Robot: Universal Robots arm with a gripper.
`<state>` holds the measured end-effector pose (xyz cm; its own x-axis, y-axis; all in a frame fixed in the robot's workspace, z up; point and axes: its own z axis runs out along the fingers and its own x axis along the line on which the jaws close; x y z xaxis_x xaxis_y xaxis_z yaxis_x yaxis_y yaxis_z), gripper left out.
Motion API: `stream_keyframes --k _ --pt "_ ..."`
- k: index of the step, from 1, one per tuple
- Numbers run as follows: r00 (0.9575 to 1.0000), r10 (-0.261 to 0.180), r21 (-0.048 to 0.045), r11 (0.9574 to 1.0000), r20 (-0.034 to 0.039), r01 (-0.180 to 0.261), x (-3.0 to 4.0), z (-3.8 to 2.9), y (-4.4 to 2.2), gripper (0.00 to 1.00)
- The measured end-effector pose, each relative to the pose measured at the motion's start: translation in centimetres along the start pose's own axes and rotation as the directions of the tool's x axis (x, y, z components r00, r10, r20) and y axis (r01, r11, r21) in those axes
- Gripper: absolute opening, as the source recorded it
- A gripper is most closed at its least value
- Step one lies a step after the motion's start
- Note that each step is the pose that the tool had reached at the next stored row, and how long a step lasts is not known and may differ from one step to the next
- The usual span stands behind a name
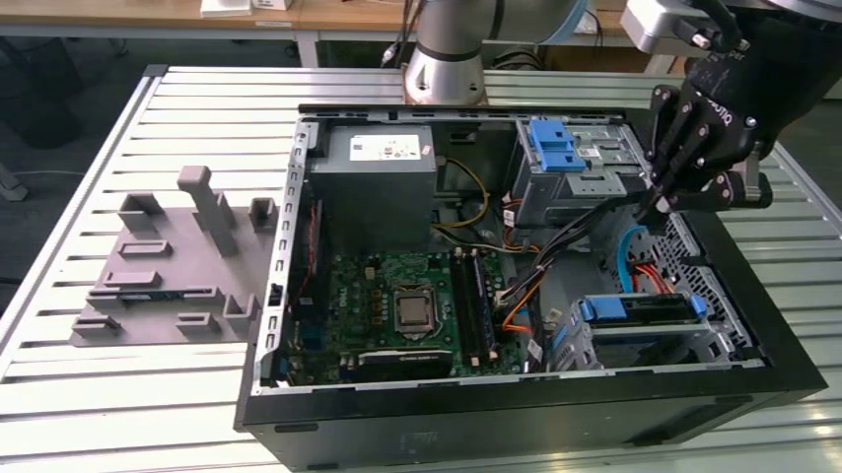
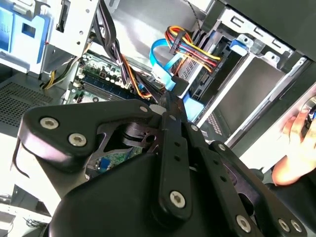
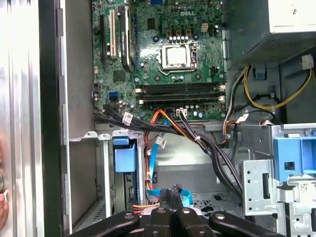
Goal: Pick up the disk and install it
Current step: 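Insert the second disk wire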
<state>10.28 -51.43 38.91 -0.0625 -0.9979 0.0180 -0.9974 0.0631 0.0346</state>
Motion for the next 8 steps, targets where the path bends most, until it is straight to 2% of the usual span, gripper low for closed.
stream_keyframes --k 2,5,8 --pt "1.0 0.0 0.0 1.0 -0.0001 0.0 0.01 -0.11 0.0 0.11" --pt "1.0 0.0 0.0 1.0 -0.0001 0.0 -0.04 -0.68 0.01 0.11" --pt "1.0 0.0 0.0 1.0 0.0003 0.0 -0.08 -0.71 -0.06 0.11"
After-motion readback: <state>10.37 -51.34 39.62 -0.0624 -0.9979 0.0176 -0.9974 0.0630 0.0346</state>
